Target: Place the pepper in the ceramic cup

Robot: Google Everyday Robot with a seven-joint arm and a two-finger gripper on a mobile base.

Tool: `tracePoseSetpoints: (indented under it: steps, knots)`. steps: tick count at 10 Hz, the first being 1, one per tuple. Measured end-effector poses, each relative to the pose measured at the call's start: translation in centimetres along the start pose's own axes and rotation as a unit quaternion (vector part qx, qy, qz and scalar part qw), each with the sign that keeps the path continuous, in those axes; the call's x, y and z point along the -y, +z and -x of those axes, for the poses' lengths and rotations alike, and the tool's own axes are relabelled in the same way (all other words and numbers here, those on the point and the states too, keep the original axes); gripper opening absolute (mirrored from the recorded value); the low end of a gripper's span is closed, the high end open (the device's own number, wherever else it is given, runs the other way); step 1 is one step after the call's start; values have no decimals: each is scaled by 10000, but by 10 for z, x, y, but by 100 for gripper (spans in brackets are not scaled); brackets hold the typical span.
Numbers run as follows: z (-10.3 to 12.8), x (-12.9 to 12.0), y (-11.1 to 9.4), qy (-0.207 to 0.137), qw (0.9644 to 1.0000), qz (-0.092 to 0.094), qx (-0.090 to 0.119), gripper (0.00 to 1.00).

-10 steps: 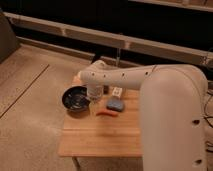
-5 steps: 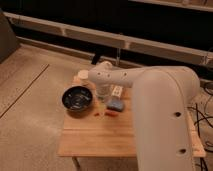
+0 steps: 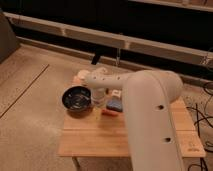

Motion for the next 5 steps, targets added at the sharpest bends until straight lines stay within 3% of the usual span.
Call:
tracePoseSetpoints:
  steps: [1,5]
  knots:
    - [1,4,4,-212,9998,31,-43,63]
    - [0,20,4,-281,9994,-158,-95,20]
